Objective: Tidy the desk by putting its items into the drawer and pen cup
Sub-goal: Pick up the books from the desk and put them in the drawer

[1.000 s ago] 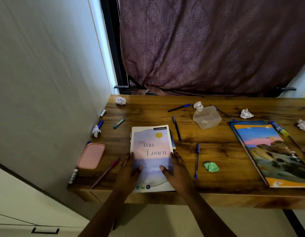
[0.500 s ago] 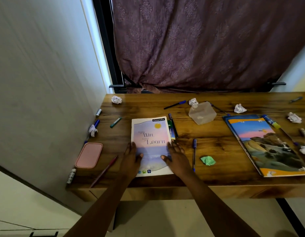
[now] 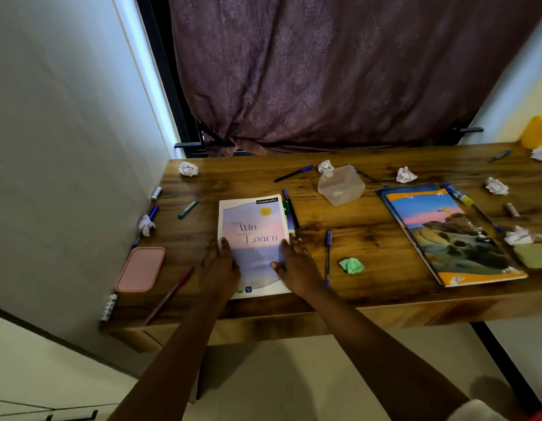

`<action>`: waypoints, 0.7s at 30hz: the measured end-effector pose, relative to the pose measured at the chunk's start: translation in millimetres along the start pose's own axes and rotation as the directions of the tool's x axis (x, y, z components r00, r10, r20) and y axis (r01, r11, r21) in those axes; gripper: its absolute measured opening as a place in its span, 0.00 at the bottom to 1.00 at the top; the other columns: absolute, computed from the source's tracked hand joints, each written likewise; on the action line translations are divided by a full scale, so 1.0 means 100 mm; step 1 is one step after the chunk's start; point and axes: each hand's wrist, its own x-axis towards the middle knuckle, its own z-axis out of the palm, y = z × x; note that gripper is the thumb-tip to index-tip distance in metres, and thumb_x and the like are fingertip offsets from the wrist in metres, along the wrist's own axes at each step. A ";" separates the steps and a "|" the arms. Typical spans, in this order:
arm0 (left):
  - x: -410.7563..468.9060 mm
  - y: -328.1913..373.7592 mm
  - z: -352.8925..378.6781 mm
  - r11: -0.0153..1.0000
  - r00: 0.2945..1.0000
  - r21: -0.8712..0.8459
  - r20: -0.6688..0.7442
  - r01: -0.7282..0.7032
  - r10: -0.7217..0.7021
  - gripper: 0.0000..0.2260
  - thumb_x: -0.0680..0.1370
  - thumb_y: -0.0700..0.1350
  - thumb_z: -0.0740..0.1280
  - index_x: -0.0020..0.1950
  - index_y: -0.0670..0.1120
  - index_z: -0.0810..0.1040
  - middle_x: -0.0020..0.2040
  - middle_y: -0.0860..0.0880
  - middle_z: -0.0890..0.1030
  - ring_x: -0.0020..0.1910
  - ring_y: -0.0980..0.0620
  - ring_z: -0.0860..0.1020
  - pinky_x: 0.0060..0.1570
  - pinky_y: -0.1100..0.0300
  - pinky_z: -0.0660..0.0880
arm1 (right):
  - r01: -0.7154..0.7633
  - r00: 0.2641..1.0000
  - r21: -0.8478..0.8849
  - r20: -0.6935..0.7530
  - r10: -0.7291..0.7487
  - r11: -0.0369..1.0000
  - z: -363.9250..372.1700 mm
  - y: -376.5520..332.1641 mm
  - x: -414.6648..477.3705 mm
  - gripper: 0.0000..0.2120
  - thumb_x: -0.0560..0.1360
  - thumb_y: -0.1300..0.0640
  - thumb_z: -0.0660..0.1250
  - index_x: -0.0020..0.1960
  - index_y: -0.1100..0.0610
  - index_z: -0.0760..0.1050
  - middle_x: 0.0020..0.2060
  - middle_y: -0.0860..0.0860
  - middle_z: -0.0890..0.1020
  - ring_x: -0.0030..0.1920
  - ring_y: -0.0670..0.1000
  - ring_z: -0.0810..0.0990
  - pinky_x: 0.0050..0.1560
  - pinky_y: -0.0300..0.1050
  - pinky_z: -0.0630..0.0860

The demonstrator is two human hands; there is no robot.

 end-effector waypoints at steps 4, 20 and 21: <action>-0.28 0.44 -0.01 0.927 0.946 -0.316 -0.309 -0.203 0.102 0.23 0.79 0.45 0.63 0.74 0.48 0.63 0.76 0.45 0.59 0.74 0.45 0.59 0.70 0.49 0.64 | 0.074 0.969 0.275 -0.246 -0.004 0.959 -0.27 0.09 -0.24 0.23 0.79 0.52 0.61 0.73 0.53 0.63 0.71 0.53 0.67 0.71 0.53 0.65 0.67 0.44 0.66; -1.59 3.90 1.86 0.150 0.877 -0.886 0.459 0.439 0.141 0.10 0.79 0.37 0.59 0.56 0.42 0.79 0.51 0.44 0.84 0.48 0.48 0.82 0.48 0.57 0.75 | -0.064 0.780 0.998 0.046 0.624 0.007 -1.36 3.21 -1.88 0.10 0.78 0.64 0.59 0.46 0.56 0.78 0.33 0.49 0.83 0.35 0.48 0.80 0.40 0.41 0.76; -1.65 4.08 2.06 0.100 0.826 -0.834 0.552 0.543 0.110 0.10 0.80 0.39 0.59 0.55 0.44 0.79 0.50 0.45 0.83 0.47 0.48 0.82 0.47 0.56 0.74 | -0.119 0.762 0.990 0.136 0.633 -0.070 -1.40 3.53 -1.98 0.09 0.78 0.63 0.59 0.46 0.56 0.78 0.34 0.49 0.82 0.36 0.49 0.79 0.41 0.43 0.75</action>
